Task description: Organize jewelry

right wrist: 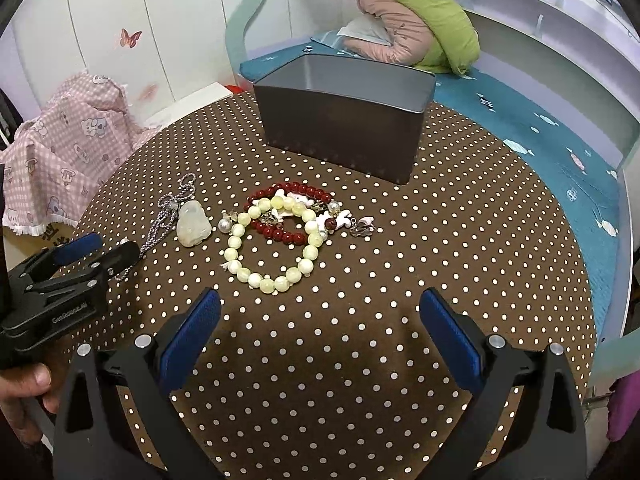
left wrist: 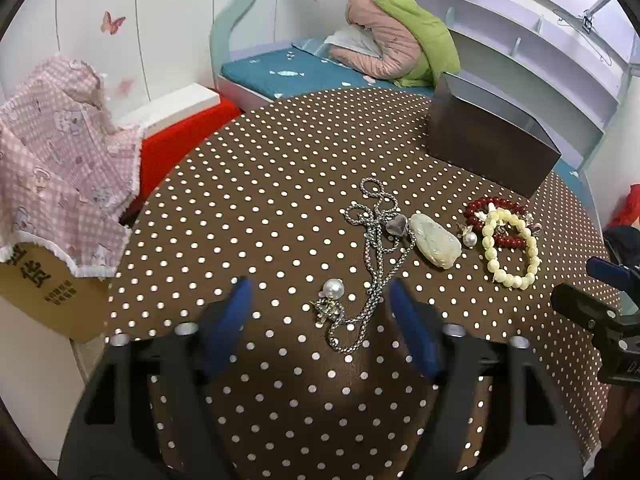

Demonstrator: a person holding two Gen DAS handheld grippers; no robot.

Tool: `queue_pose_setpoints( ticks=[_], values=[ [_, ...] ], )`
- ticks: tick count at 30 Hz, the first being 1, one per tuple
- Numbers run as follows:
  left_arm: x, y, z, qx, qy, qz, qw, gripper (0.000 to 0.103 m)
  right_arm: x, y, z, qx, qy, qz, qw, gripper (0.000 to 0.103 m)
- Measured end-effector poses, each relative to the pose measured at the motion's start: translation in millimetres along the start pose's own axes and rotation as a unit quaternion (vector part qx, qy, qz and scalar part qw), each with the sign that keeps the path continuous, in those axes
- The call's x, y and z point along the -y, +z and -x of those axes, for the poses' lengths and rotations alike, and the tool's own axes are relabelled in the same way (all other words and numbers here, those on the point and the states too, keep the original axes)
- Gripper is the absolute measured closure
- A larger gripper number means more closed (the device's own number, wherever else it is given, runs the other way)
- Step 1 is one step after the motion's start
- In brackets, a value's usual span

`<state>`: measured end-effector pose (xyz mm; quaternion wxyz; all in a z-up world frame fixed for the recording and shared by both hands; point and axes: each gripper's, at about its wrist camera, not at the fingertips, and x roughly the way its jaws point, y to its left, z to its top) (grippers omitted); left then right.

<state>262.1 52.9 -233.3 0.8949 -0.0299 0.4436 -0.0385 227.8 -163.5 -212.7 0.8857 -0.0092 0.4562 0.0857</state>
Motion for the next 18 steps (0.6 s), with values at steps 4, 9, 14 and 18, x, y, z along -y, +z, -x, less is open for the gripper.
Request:
queue_pose_setpoints(
  ticks=[4,9,14,18],
  values=[
    [-2,4,-2,0.003,-0.006,-0.003,1.0,0.071,-3,0,0,0.002,0.0,0.002,1.0,0.007],
    [-4,4,0,0.001,-0.029,-0.005,0.9996,0.092,-10,2,1,0.003,0.003,0.006,1.0,0.008],
    [-8,4,15,0.024,-0.059,0.008,0.998,0.092,-24,9,1,0.01,0.014,0.014,1.0,0.008],
    [-20,12,35,0.057,-0.082,0.029,0.9946,0.092,-40,21,0,0.022,0.029,0.039,0.999,0.007]
  ],
)
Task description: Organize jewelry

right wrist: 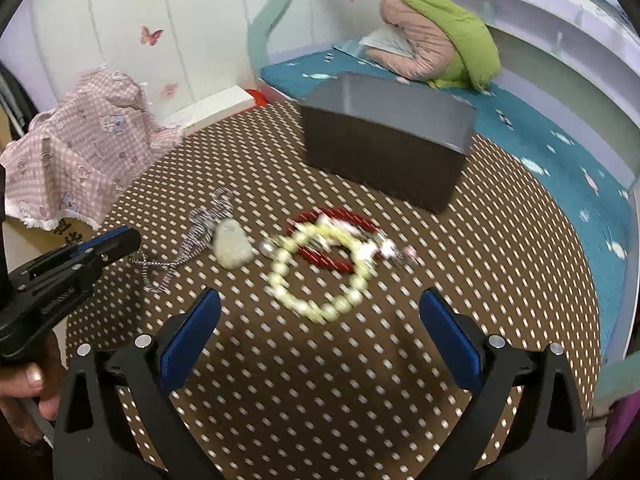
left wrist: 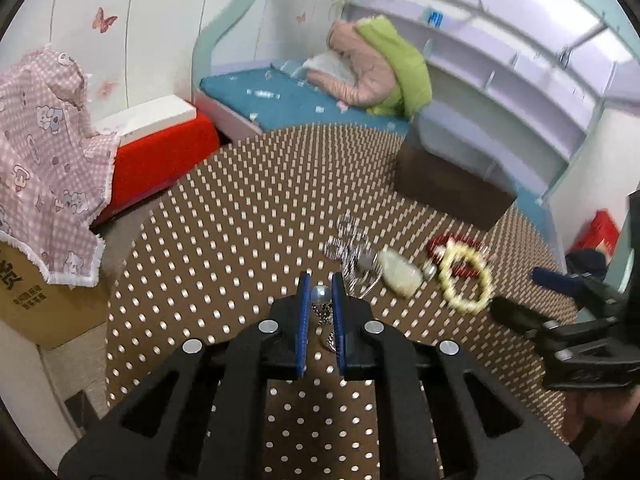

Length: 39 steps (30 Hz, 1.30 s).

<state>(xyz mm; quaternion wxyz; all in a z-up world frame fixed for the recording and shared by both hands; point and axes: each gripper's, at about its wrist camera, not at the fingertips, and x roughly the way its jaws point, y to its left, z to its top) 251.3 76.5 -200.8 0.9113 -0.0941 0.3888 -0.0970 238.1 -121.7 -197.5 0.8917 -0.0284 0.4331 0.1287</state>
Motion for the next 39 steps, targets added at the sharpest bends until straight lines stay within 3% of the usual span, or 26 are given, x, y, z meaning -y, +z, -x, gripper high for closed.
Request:
queue_pose_setpoints(
  ticks=[6,15,17,19,20,22,24,27,34,39],
  values=[
    [-22,14,20,0.038,-0.07,0.074,0.9941,0.092,-20,14,-15,-0.007,0.026,0.033,0.999,0.007],
    [-31,19,24,0.041,-0.095,0.117,0.9877,0.092,-87,15,-40,0.021,0.109,0.176,0.978,0.009],
    [-31,19,27,0.042,-0.104,0.122,0.9862,0.092,-94,19,-51,0.02,0.13,0.182,0.975,0.016],
    [-30,20,31,0.045,-0.108,0.123,0.9854,0.092,-95,19,-64,0.003,0.14,0.182,0.973,0.051],
    [-31,20,32,0.046,-0.108,0.123,0.9855,0.092,-95,19,-66,0.01,0.136,0.184,0.973,0.057],
    [-32,21,34,0.049,-0.105,0.125,0.9854,0.092,-90,21,-65,0.011,0.146,0.175,0.974,0.082],
    [-36,20,36,0.053,-0.093,0.127,0.9861,0.092,-84,21,-60,0.011,0.146,0.176,0.973,0.097],
    [-40,19,35,0.058,-0.069,0.134,0.9868,0.092,-79,13,-56,0.006,0.12,0.188,0.975,0.101],
    [-37,17,29,0.048,-0.008,0.111,0.9927,0.092,-59,6,-49,0.007,0.121,0.15,0.981,0.101],
    [-33,9,20,0.031,0.01,0.09,0.9954,0.092,-38,17,-31,0.022,0.165,0.1,0.981,0.101]
  ],
)
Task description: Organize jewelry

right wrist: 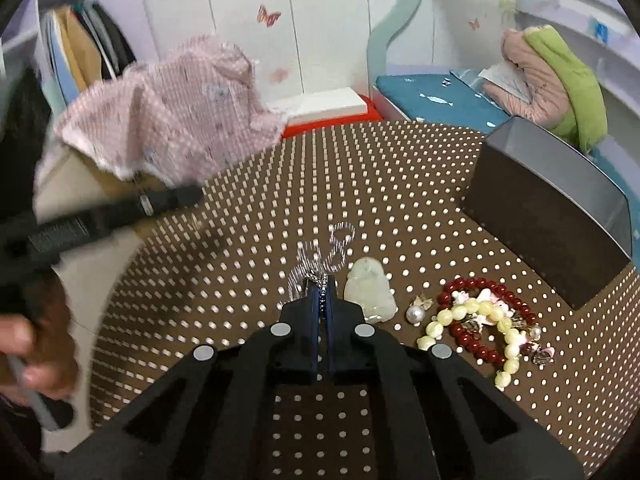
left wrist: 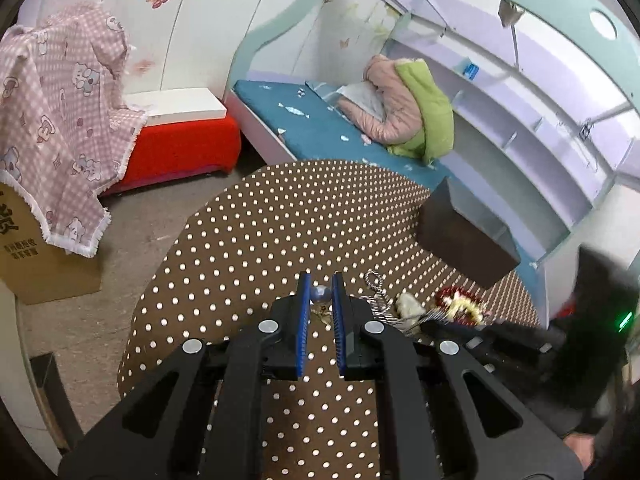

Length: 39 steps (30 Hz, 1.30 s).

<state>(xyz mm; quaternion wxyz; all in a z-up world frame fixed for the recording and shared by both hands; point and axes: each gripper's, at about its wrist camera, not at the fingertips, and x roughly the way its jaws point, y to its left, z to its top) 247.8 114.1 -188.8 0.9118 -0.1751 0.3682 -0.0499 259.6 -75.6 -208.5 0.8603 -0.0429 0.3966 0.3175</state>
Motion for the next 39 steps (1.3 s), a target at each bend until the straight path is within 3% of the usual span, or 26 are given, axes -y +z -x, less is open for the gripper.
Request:
queue_pose_setpoints(
  ticks=[5,12,20,26,33,39],
  values=[
    [11,0,0,-0.004,0.024,-0.03,0.9992,0.092,12,26,23,0.03,0.029,-0.024,0.999,0.101],
    [39,28,7,0.008,0.034,-0.072,0.9968,0.092,22,68,75,0.071,0.014,-0.007,0.997,0.101],
    [97,81,10,0.027,-0.022,-0.136,0.9901,0.092,43,104,135,0.116,-0.047,0.018,0.992,0.101],
    [140,124,-6,0.015,-0.078,-0.165,0.983,0.092,70,125,166,0.137,-0.08,0.014,0.987,0.101],
    [181,155,-49,-0.018,-0.106,-0.175,0.9786,0.092,111,139,171,0.132,-0.098,-0.012,0.986,0.101],
    [211,158,-91,-0.052,-0.106,-0.192,0.9743,0.092,126,136,147,0.098,-0.094,-0.027,0.99,0.101]
  ],
)
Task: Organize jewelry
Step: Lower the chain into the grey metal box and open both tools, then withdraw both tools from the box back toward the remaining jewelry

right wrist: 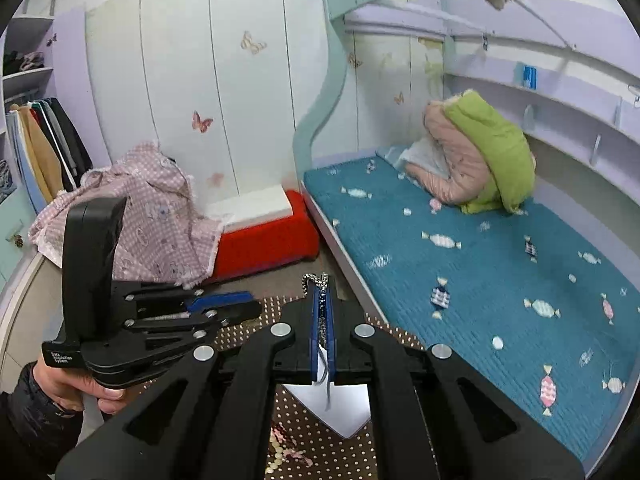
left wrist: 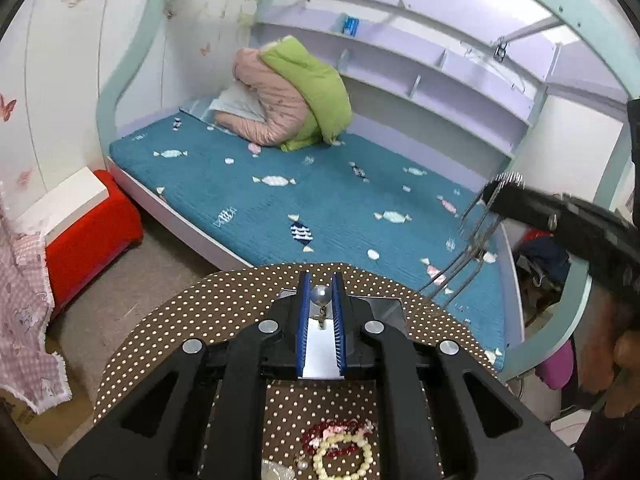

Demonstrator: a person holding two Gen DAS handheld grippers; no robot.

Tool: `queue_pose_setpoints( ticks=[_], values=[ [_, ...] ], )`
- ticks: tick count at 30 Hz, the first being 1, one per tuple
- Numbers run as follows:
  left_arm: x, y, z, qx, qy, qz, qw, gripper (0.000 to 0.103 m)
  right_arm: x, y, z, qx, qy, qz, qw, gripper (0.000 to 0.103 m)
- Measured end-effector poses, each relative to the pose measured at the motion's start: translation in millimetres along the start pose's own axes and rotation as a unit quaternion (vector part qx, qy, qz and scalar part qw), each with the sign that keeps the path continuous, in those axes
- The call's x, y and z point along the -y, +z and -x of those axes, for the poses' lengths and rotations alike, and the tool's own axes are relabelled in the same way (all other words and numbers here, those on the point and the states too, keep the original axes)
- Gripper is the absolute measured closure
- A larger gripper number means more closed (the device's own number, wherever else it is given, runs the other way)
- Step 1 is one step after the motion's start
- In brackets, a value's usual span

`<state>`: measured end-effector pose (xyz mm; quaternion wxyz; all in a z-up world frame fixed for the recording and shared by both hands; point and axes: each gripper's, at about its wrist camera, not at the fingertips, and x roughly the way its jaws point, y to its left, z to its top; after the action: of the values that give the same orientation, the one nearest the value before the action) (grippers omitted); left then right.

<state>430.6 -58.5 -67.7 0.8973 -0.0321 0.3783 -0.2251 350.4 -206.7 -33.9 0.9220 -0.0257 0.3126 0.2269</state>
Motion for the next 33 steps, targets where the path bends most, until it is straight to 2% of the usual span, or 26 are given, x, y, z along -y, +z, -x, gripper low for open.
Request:
queue_pose_setpoints(
  ticks=[6,8,10,12,13,14,15,16,17,18,19,23,33],
  values=[
    [1,-6,-47,-0.053,0.0,0.001,0.9986,0.091,15,-24,-42,-0.065,-0.008,-0.028,0.997,0.101],
    [-1,-11,-55,-0.064,0.007,0.001,0.9979,0.078,20,-32,-52,-0.087,-0.011,-0.038,0.995,0.098],
    [-3,-10,-58,-0.062,0.016,0.004,0.9979,0.037,24,-38,-55,-0.096,-0.017,-0.048,0.994,0.097],
    [-6,-11,-53,-0.049,0.027,0.007,0.9984,0.027,27,-41,-55,-0.1,-0.021,-0.054,0.993,0.091],
    [-8,-11,-50,-0.049,0.03,0.007,0.9983,0.026,27,-41,-54,-0.101,-0.024,-0.056,0.993,0.081],
    [-9,-12,-46,-0.048,0.033,0.007,0.9983,0.023,28,-41,-52,-0.099,-0.027,-0.055,0.993,0.075],
    [-11,-13,-43,-0.044,0.04,0.007,0.9982,0.017,26,-42,-49,-0.094,-0.032,-0.054,0.994,0.06],
    [-12,-15,-36,-0.038,0.049,0.006,0.9981,0.014,27,-41,-47,-0.087,-0.037,-0.055,0.994,0.039],
    [-11,-17,-31,-0.033,0.056,0.003,0.9978,0.013,29,-41,-45,-0.081,-0.042,-0.058,0.994,0.029],
    [-12,-17,-27,-0.029,0.064,0.002,0.9975,0.012,28,-42,-39,-0.069,-0.053,-0.061,0.994,0.01],
    [-13,-18,-22,-0.025,0.074,0.001,0.997,0.011,28,-42,-37,-0.065,-0.058,-0.061,0.994,0.007],
    [-13,-26,7,0.0,0.101,0.002,0.9949,0.01,28,-46,-27,-0.054,-0.069,-0.074,0.993,0.007],
    [0,-55,88,0.072,0.137,0.0,0.988,0.008,3,-53,20,0.005,-0.071,-0.079,0.994,0.007]
  ],
)
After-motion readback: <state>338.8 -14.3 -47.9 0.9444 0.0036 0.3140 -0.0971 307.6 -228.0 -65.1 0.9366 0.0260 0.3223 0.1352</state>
